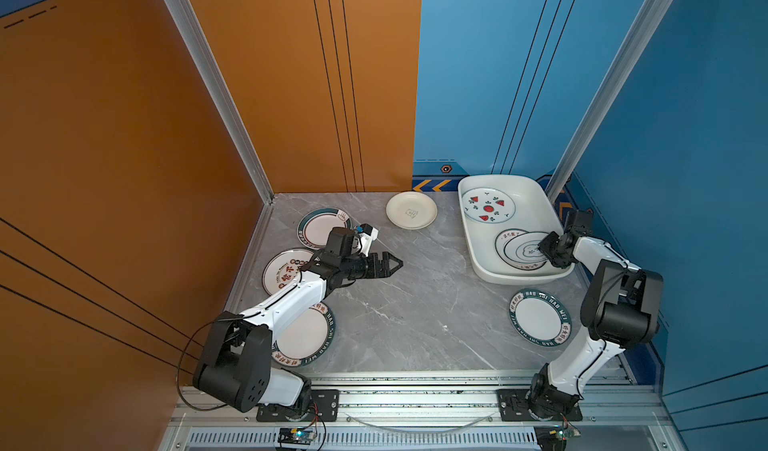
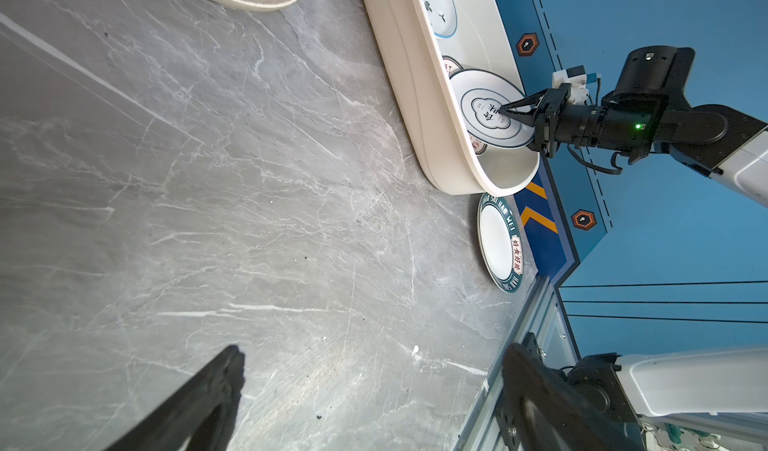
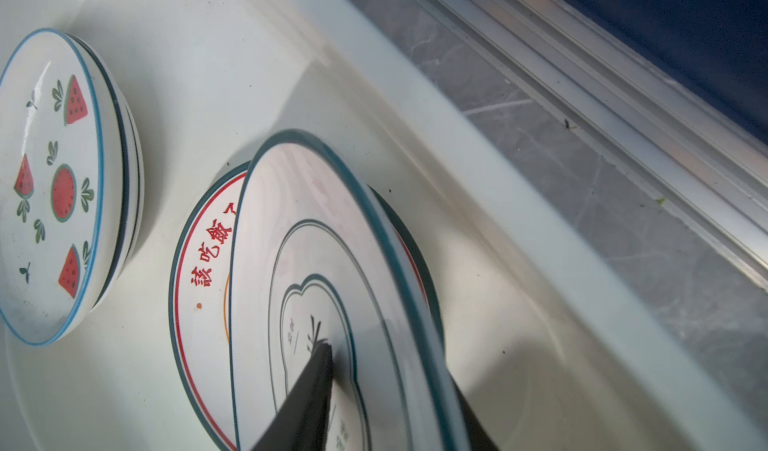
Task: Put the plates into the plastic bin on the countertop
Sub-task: 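Lower the cloud-print plate onto the sunburst plate in the bin with right gripper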
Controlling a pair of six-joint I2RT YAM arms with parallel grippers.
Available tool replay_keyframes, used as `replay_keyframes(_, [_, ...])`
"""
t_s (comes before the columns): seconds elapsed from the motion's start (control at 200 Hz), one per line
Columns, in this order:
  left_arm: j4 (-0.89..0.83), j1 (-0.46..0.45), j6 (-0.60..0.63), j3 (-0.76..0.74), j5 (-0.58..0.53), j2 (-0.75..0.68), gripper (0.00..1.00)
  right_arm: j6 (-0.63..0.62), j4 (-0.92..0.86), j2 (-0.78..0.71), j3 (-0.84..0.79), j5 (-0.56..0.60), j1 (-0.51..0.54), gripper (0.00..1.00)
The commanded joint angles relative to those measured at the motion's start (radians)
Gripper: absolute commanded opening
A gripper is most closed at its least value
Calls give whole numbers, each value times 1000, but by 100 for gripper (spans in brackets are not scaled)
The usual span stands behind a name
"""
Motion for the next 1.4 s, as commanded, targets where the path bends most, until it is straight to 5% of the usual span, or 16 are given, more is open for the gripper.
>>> replay_keyframes(0.0, [-3,0,25,15,4,-5,98,-28,-62,14,1,46,10,38])
replay_keyframes(0.711, [-10,-2,27,16,7,-10,98,-71,-129,33,31,173,72,46])
replay_keyframes(1.392, [-1,-1,26,19,19,3,98,-28,-87,51,6,118,60,54])
